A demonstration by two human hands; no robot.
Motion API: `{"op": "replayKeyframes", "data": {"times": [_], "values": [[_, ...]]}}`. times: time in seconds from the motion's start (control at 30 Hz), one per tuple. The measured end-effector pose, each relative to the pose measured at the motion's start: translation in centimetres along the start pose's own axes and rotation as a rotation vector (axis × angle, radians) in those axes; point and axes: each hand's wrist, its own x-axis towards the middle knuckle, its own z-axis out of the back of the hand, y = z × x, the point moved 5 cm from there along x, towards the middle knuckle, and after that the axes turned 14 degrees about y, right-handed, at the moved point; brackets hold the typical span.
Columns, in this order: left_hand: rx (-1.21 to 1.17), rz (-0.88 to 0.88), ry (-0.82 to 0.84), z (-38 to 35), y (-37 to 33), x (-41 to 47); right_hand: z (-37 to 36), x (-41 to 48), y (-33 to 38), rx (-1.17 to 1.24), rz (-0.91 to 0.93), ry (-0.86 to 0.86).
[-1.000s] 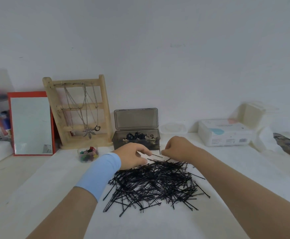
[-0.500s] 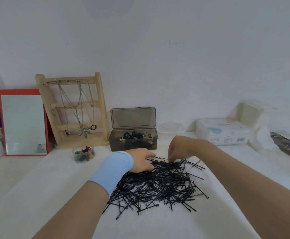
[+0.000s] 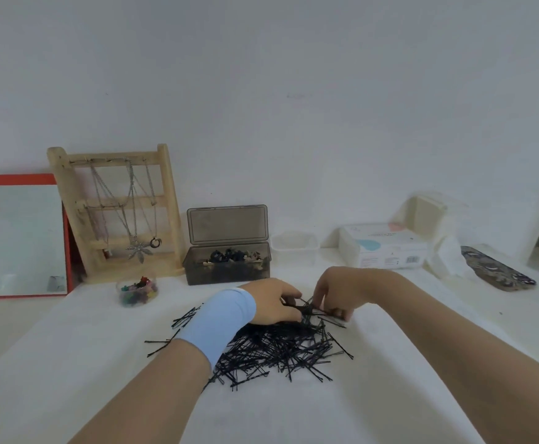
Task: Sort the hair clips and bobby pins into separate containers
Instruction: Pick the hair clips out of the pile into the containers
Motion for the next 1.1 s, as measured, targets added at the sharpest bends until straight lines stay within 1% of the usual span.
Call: {"op": "replayKeyframes", "data": {"times": [0.07, 0.13, 0.2, 0.23, 0.27, 0.33, 0.4, 0.5, 0.57, 0.63, 0.7, 0.77, 0.8, 0.83, 0.87, 0.93, 1.03, 1.1], "values": [[-0.050, -0.052, 0.016, -0.2, -0.3, -0.8, -0.5, -0.6, 0.6, 0.065, 0.043, 0.082], [-0.047, -0.049, 0.076, -0.9, -0.3, -1.7, -0.3, -0.8, 0.7, 0.023, 0.031, 0.064], [0.068, 0.005, 0.157, -2.0, -0.4, -2.3, 0.3, -1.1, 0.8, -0.106, -0.030, -0.010], [0.142, 0.035, 0.179, -2.6, -0.5, -2.4, 0.3, -1.3, 0.7, -0.176, -0.079, -0.021], [0.202, 0.057, 0.184, -3.1, -0.6, -2.4, 0.0, -1.7, 0.7, -0.239, -0.132, 0.013], [0.255, 0.064, 0.148, -3.6, -0.9, -2.2, -1.3, -1.9, 0.6, -0.327, -0.214, 0.144], [0.214, 0.046, 0.078, -3.2, -1.3, -2.1, -2.6, -1.9, 1.1, -0.367, -0.228, 0.197], [0.111, 0.013, -0.020, -2.0, -1.0, -2.5, -3.4, -1.6, 2.4, -0.311, -0.114, 0.157], [0.068, 0.005, -0.027, -1.6, -0.1, -3.4, -2.9, -1.7, 2.8, -0.272, -0.076, 0.161], [0.017, 0.005, -0.034, -1.0, 1.4, -4.8, -2.1, -2.0, 3.2, -0.318, -0.076, 0.154], [-0.039, 0.074, -0.087, -0.1, 3.7, -6.3, -1.0, -2.0, 4.0, -0.392, -0.092, 0.066], [-0.037, 0.266, -0.117, 0.1, 6.6, -7.4, -0.6, -1.5, 5.3, -0.443, -0.053, -0.055], [-0.018, 0.364, -0.094, -0.3, 7.8, -7.8, -0.8, -1.1, 6.2, -0.455, -0.016, -0.074], [-0.013, 0.425, -0.049, -0.9, 8.7, -8.0, -1.2, -0.7, 6.9, -0.430, 0.025, -0.069], [-0.023, 0.443, 0.000, -1.7, 9.1, -8.1, -1.8, -0.3, 7.6, -0.382, 0.062, -0.045], [-0.036, 0.396, 0.044, -2.7, 9.0, -7.8, -2.8, 0.4, 8.3, -0.336, 0.116, 0.013], [-0.060, 0.268, -0.003, -2.8, 7.9, -7.5, -2.8, 0.9, 8.7, -0.335, 0.145, 0.017], [-0.105, 0.191, -0.002, -2.5, 7.4, -7.4, -2.3, 0.8, 8.5, -0.304, 0.163, 0.033]]}}
